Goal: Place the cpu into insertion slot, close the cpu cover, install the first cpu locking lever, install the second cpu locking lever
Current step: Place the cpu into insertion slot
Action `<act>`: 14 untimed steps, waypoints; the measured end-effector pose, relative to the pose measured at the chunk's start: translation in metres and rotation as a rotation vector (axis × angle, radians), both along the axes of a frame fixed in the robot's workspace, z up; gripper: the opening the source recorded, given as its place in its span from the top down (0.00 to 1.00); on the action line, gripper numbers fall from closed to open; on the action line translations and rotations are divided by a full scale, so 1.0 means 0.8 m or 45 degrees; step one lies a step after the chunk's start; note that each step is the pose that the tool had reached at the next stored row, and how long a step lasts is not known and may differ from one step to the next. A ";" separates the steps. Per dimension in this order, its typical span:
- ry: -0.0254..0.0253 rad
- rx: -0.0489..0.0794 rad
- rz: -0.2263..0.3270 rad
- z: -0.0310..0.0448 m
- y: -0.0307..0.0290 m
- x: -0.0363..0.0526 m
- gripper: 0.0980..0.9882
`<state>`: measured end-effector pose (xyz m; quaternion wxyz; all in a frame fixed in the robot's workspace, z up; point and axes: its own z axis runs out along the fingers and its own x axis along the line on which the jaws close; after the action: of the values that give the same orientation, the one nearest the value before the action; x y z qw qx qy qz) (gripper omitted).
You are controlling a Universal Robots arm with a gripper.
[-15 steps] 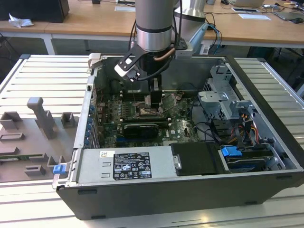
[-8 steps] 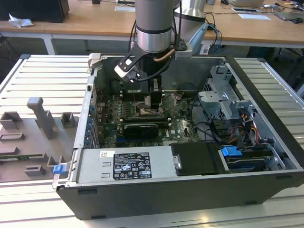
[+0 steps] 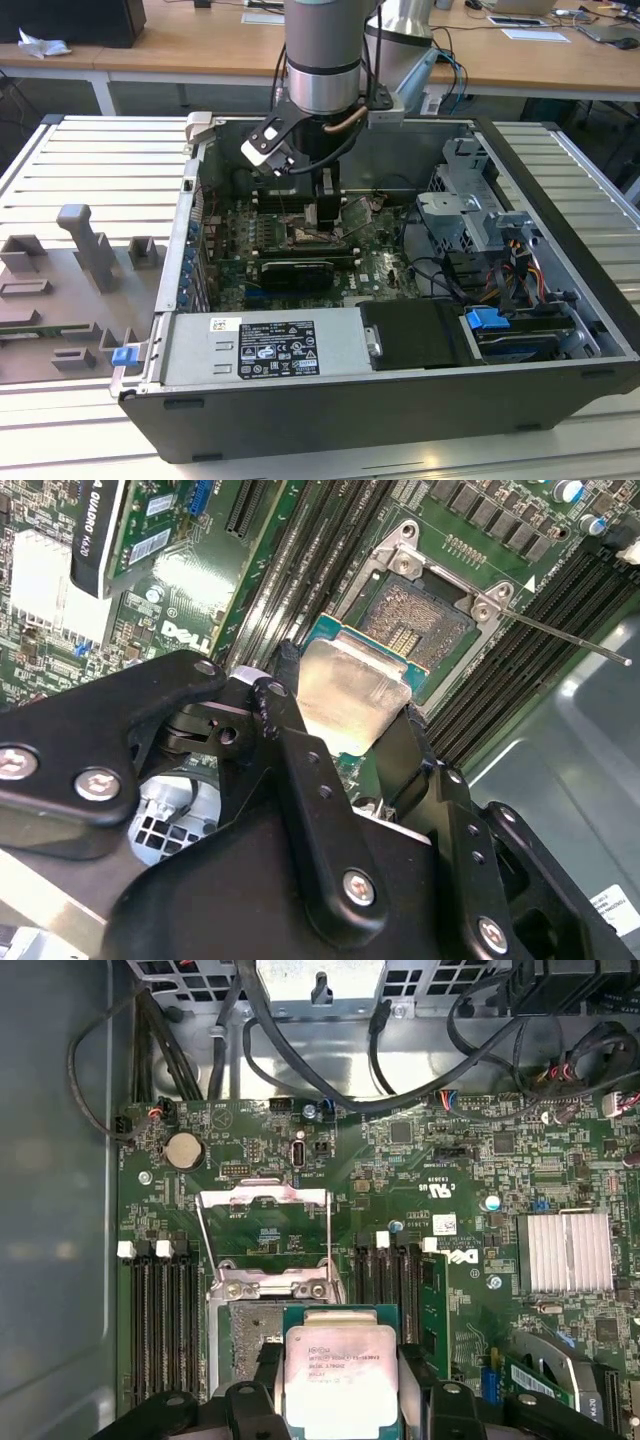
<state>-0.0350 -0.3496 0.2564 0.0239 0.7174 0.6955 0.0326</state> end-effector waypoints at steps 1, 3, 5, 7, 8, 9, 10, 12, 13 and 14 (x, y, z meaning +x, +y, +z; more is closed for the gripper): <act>0.0005 0.000 0.000 -0.0042 0.0026 0.000 0.50; 0.0004 0.000 0.000 -0.0085 0.0064 0.000 0.50; 0.0006 0.000 0.000 -0.0130 0.0131 0.000 0.50; 0.0005 0.000 0.000 -0.0176 0.0204 0.000 0.50; 0.0004 0.000 0.001 -0.0189 0.0211 0.000 0.50; 0.0005 0.000 0.002 -0.0210 0.0218 -0.002 0.50; 0.0006 0.000 0.003 -0.0223 0.0221 -0.003 0.50; 0.0006 0.000 0.009 -0.0258 0.0224 -0.007 0.50; 0.0005 0.000 0.012 -0.0275 0.0229 -0.009 0.50; 0.0006 0.000 0.014 -0.0290 0.0235 -0.009 0.50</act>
<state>-0.0426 -0.3309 0.2332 0.0235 0.7134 0.6996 0.0326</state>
